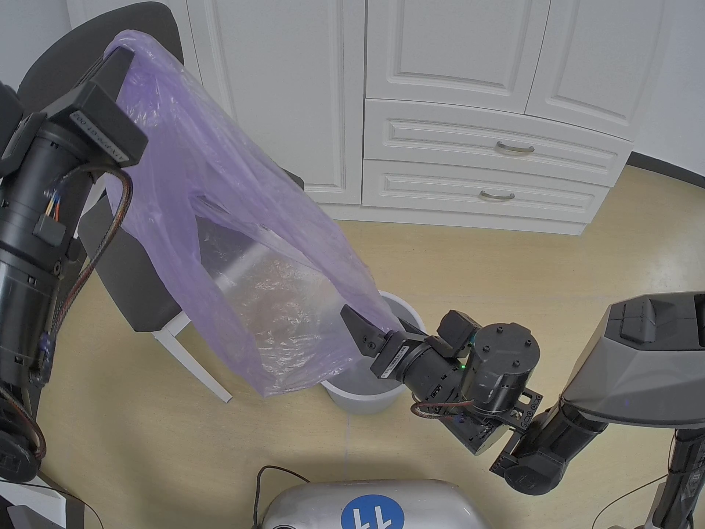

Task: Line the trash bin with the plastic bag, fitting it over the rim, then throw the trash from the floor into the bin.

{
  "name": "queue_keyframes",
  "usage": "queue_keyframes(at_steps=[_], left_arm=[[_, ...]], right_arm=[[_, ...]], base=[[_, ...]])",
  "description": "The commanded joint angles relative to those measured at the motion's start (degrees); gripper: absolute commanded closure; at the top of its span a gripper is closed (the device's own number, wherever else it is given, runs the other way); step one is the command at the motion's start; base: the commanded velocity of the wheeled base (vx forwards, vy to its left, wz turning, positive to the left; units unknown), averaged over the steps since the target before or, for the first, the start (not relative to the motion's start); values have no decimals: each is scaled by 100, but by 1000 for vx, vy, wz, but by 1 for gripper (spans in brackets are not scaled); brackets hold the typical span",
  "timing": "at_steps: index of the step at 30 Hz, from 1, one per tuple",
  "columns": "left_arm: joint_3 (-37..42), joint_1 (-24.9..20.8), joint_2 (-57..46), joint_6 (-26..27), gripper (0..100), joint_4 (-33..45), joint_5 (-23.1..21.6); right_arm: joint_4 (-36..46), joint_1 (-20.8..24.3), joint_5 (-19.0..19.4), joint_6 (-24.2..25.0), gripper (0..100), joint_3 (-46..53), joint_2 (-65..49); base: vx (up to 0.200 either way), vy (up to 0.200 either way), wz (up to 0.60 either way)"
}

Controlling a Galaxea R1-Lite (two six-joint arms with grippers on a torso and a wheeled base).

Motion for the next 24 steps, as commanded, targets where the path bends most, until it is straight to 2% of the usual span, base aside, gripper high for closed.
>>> queue_keyframes(at_steps=[1,14,24], left_arm=[[-1,4,9,1,100,-4,9],[-10,4,9,1,100,-4,9],[-10,4,53,-8,100,-4,9]], right_arm=[[-102,36,-27,-19,0,9,-7],[-102,80,-1,-46,0,-9,20],[-102,326,8,-2,0,-61,354]], base=[[0,0,0],[0,0,0],[0,0,0]])
